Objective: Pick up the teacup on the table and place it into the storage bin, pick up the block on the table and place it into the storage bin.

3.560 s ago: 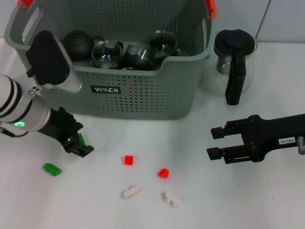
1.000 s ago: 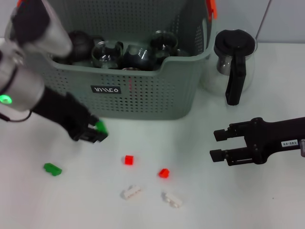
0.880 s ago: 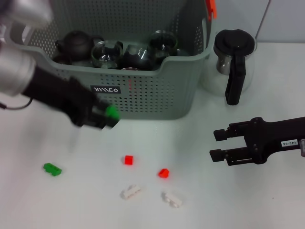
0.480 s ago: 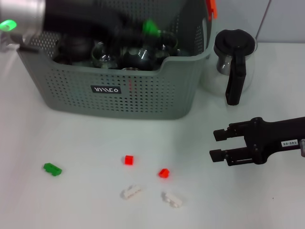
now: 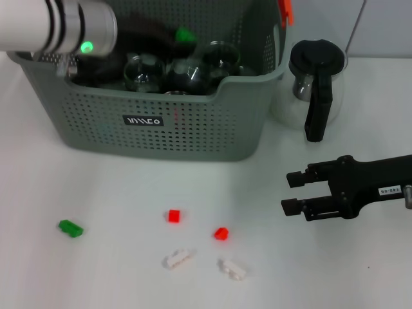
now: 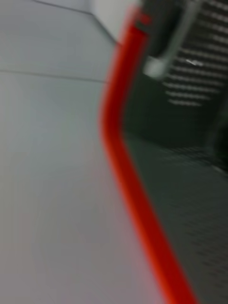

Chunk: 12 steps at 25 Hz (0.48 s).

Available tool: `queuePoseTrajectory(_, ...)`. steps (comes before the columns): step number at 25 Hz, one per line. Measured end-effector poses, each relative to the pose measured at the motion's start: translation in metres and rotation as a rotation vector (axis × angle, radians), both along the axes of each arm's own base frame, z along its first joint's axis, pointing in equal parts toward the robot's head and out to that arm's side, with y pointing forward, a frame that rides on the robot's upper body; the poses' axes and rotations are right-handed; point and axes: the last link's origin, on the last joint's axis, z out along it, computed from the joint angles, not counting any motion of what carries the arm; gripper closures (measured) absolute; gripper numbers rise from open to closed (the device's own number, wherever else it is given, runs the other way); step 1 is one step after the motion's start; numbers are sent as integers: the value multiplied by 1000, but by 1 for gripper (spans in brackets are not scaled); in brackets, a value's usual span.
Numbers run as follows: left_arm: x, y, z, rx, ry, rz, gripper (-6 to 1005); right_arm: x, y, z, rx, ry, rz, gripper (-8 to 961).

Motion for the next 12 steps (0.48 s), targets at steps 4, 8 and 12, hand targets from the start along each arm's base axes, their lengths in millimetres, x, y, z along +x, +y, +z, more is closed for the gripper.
queuePoseTrajectory(4,-12,2,-13,-24,93,53,453,-1,2,1,4,-3,2,254)
queuePoseTrajectory(8,-14,5,-12,-5,115,99,440,-2,3,1,7,-5,5,254)
queuePoseTrajectory(12,-11,7,-9,6,109,111,426,-1,3,1,8,-6,6,254)
